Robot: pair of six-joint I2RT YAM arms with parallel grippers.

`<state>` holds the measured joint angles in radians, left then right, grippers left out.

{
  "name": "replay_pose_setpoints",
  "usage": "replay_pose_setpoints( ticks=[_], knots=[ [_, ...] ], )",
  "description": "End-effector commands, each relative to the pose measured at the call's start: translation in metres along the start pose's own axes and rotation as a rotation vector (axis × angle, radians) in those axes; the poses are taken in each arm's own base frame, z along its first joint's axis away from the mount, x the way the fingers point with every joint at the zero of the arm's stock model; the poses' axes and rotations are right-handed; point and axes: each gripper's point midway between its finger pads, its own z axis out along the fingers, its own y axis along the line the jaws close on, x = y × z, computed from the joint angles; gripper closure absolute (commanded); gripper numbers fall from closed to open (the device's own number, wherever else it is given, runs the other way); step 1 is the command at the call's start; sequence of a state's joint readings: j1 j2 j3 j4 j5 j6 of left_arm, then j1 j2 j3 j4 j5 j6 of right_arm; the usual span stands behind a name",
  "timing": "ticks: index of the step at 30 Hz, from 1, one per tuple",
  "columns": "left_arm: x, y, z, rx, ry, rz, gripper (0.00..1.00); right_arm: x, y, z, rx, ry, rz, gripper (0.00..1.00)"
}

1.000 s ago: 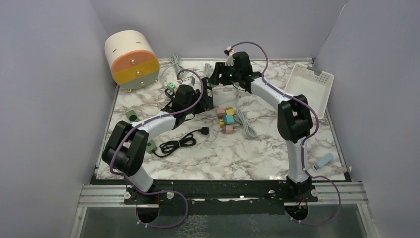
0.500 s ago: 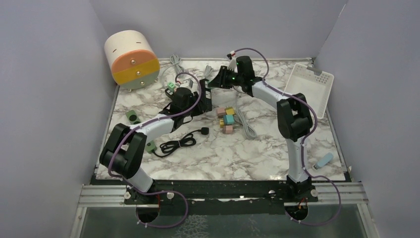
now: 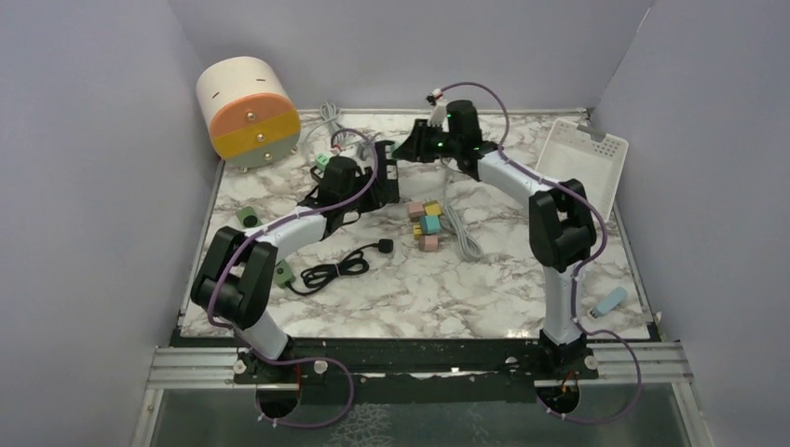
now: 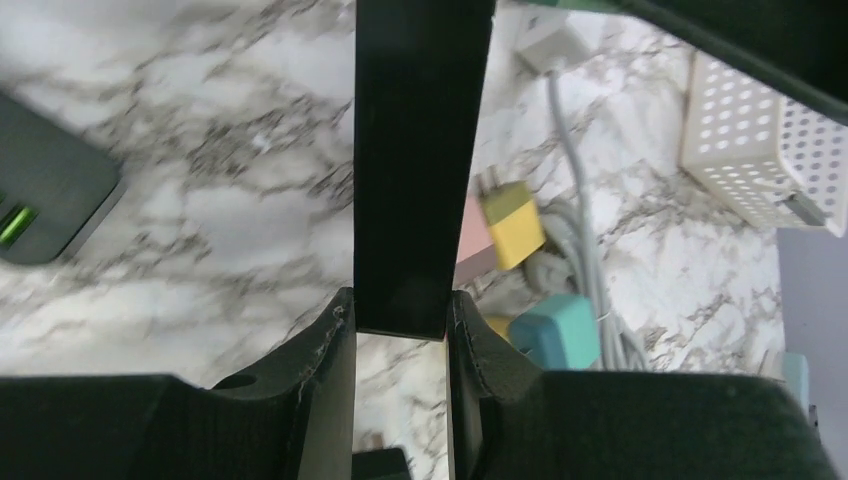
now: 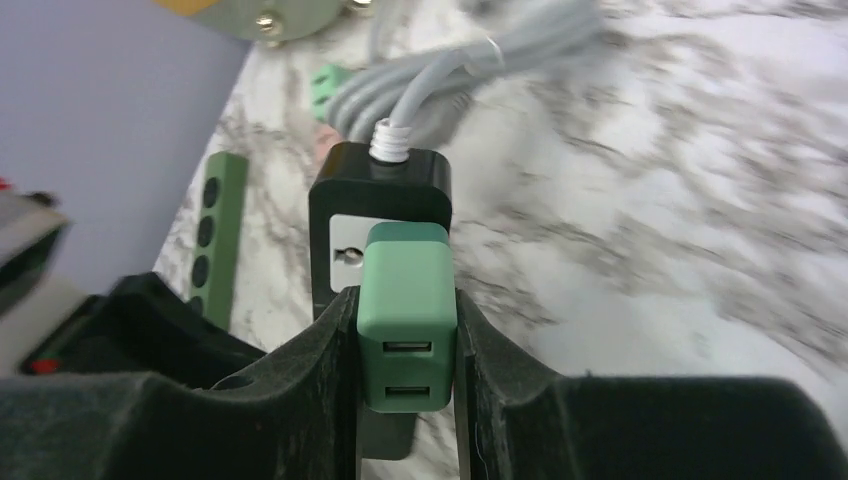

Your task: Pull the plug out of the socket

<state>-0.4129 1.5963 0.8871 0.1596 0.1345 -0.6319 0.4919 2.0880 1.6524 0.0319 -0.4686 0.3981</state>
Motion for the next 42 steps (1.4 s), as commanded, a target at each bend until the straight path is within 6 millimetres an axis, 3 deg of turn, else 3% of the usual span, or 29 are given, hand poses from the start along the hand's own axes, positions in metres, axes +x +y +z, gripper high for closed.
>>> replay_pose_setpoints(
  ticks=[1,2,3,4,5,6,7,8,9,10,11,13,14,16,19,22,25,26,28,29,30,31,34,38,40,42],
  knots=[
    [-0.066,0.006,0.019,-0.068,-0.185,0.003,1.0,-0.006,-0.027,-0.037,0.099,0.074,0.054,0.99],
    [-0.071,0.005,0.022,-0.069,-0.189,0.009,1.0,-0.007,-0.027,-0.039,0.201,0.082,-0.02,0.99],
    [-0.071,0.006,0.029,-0.076,-0.183,0.013,1.0,-0.005,-0.014,-0.041,0.149,0.084,-0.041,0.99],
    [-0.073,0.007,0.035,-0.08,-0.181,0.015,1.0,-0.006,0.004,-0.049,-0.011,0.071,-0.004,0.99],
    [-0.076,0.006,0.04,-0.083,-0.181,0.02,1.0,-0.007,0.009,-0.058,-0.127,0.052,0.073,0.99],
    [-0.078,0.006,0.045,-0.085,-0.18,0.022,1.0,-0.013,-0.007,-0.06,-0.067,0.033,0.116,0.99],
    [-0.081,0.006,0.049,-0.088,-0.181,0.022,1.0,-0.015,-0.028,-0.054,0.153,0.045,0.052,0.99],
    [-0.084,0.005,0.053,-0.089,-0.182,0.022,1.0,0.001,-0.041,-0.058,0.321,0.112,-0.027,0.99],
    [-0.086,0.004,0.057,-0.088,-0.183,0.022,1.0,0.001,-0.027,-0.057,0.238,0.106,-0.046,0.99],
    [-0.087,0.004,0.061,-0.089,-0.183,0.021,1.0,0.001,-0.009,-0.061,0.038,0.076,0.03,0.99],
    [-0.089,0.004,0.064,-0.089,-0.184,0.023,1.0,-0.002,-0.007,-0.067,-0.015,0.061,0.103,0.99],
    [-0.092,0.004,0.07,-0.097,-0.183,0.028,1.0,0.0,-0.044,-0.066,0.357,0.111,-0.011,0.99],
    [-0.092,0.006,0.073,-0.104,-0.183,0.029,1.0,0.002,-0.037,-0.059,0.294,0.117,-0.012,0.99],
    [-0.095,0.005,0.079,-0.104,-0.186,0.035,1.0,0.006,-0.009,-0.061,-0.077,0.105,0.17,0.99],
    [-0.102,0.009,0.091,-0.121,-0.191,0.053,1.0,0.015,-0.037,-0.06,0.138,0.146,0.121,0.99],
    [-0.11,0.014,0.111,-0.139,-0.173,0.069,1.0,0.035,-0.03,-0.069,0.057,0.151,0.126,0.99],
    [-0.123,0.015,0.124,-0.133,-0.164,0.083,0.99,0.072,-0.021,-0.084,-0.002,0.259,0.136,0.99],
    [-0.127,0.014,0.126,-0.123,-0.168,0.092,0.92,0.083,-0.017,-0.09,-0.016,0.283,0.145,0.99],
    [-0.139,0.009,0.121,-0.11,-0.19,0.122,0.68,0.1,-0.01,-0.106,-0.023,0.301,0.15,0.99],
    [-0.148,0.005,0.116,-0.106,-0.207,0.139,0.5,0.104,-0.007,-0.114,-0.019,0.294,0.144,0.99],
    [-0.156,0.0,0.11,-0.102,-0.224,0.157,0.12,0.109,-0.002,-0.123,-0.021,0.288,0.137,0.97],
    [-0.165,-0.004,0.103,-0.099,-0.243,0.174,0.03,0.114,0.001,-0.13,-0.02,0.286,0.133,0.91],
    [-0.191,-0.021,0.08,-0.082,-0.282,0.217,0.01,0.13,0.003,-0.146,-0.003,0.306,0.129,0.72],
    [-0.217,-0.041,0.038,-0.041,-0.327,0.241,0.01,0.153,-0.004,-0.154,0.027,0.354,0.139,0.47],
    [-0.226,-0.046,0.013,-0.03,-0.344,0.243,0.01,0.147,-0.004,-0.155,0.037,0.333,0.127,0.28],
    [-0.231,-0.043,-0.012,-0.038,-0.357,0.236,0.01,0.127,0.0,-0.154,0.034,0.279,0.093,0.05]
  ],
)
